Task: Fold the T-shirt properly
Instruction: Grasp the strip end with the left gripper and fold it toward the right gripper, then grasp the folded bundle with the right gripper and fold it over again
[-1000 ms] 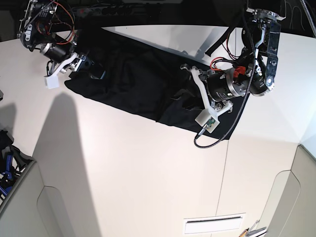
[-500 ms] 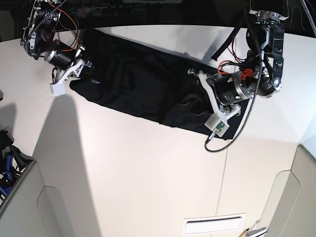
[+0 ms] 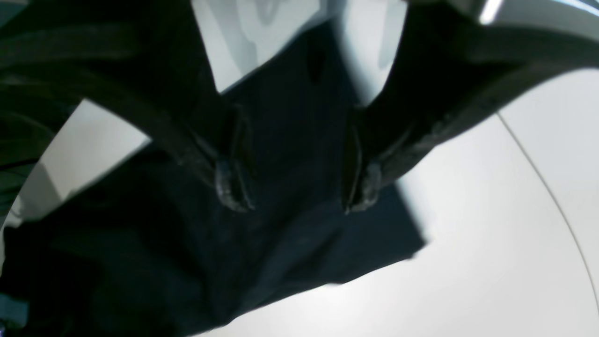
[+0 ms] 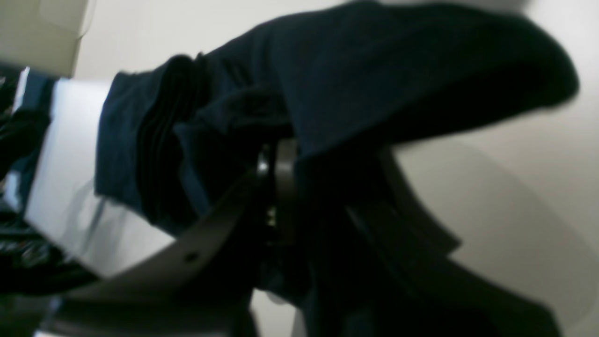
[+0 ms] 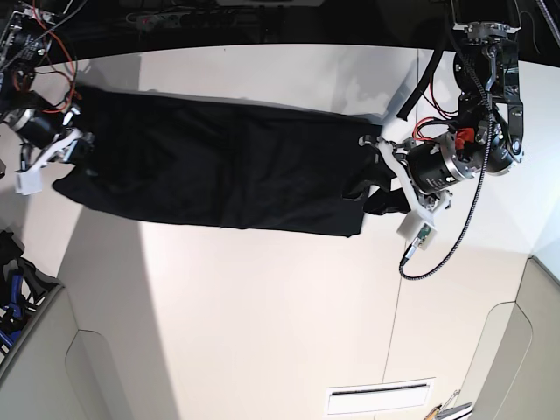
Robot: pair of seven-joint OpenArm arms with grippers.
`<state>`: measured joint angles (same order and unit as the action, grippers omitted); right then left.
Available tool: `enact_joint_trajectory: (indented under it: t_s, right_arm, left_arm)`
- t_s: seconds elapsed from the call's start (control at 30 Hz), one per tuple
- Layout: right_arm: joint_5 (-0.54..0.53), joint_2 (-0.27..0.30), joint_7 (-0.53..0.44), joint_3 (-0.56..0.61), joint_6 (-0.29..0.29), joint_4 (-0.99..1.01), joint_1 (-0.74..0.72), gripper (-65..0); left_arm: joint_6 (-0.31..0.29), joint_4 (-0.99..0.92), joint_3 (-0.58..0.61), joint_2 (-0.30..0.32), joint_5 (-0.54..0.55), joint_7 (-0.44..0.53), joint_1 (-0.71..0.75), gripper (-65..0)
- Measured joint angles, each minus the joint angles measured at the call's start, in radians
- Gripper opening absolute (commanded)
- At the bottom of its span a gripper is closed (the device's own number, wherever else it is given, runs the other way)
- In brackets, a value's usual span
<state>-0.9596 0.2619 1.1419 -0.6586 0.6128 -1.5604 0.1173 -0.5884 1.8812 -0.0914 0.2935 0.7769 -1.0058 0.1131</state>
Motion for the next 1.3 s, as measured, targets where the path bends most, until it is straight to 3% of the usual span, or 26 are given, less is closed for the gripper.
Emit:
enact_joint_trajectory:
  t_s: [0.2,0.43,0.63,0.83,0.97,1.07,1.13,1.2,1.3]
  right_arm:
    - [0.000,0.082,0.004,-0.042,-0.003,-0.001,-0.057,-65.0]
    - [-0.015,0.071,0.035,-0.002,-0.003,-0.024,-0.165,-65.0]
    - [0.048,-0.080,0.039,0.135,-0.007,-0.125,-0.193,-65.0]
    - [0.215,-0.260,0.040,0.340,-0.018,-0.220,-0.193,-65.0]
    - [0.359,-0.333,0.002,0.509,-0.046,-0.208,-0.182,-65.0]
    - [0.404,-0.344,-0.051,0.653,-0.060,-0.183,-0.166,-65.0]
    - [0.437,-0.343,-0.078,0.738,-0.065,-0.169,-0.160,-44.9]
    - [0.487,-0.343,-0.098,0.805,-0.074,-0.154,-0.159,-30.7]
    - [0.544,-0.342,-0.113,0.858,-0.075,-0.138,-0.159,-27.5]
  left_arm:
    - [0.000,0.000,0.000,0.000,-0.014,0.000,0.010,-32.5]
    - [0.000,0.000,-0.001,0.000,-0.032,0.030,0.090,-32.5]
    - [0.000,0.000,-0.001,0.000,-0.047,0.042,0.135,-32.5]
    - [0.000,0.000,-0.001,0.000,-0.053,0.042,0.145,-32.5]
    - [0.000,0.000,-0.001,0.000,-0.054,0.042,0.147,-32.5]
    - [0.002,0.000,-0.001,0.000,-0.053,0.042,0.147,-32.5]
    - [0.001,0.000,-0.002,0.000,-0.052,0.042,0.147,-32.5]
    - [0.001,0.000,-0.016,-0.001,-0.042,0.041,0.147,-32.5]
    - [0.002,0.000,-0.093,0.000,0.010,0.024,0.147,-32.5]
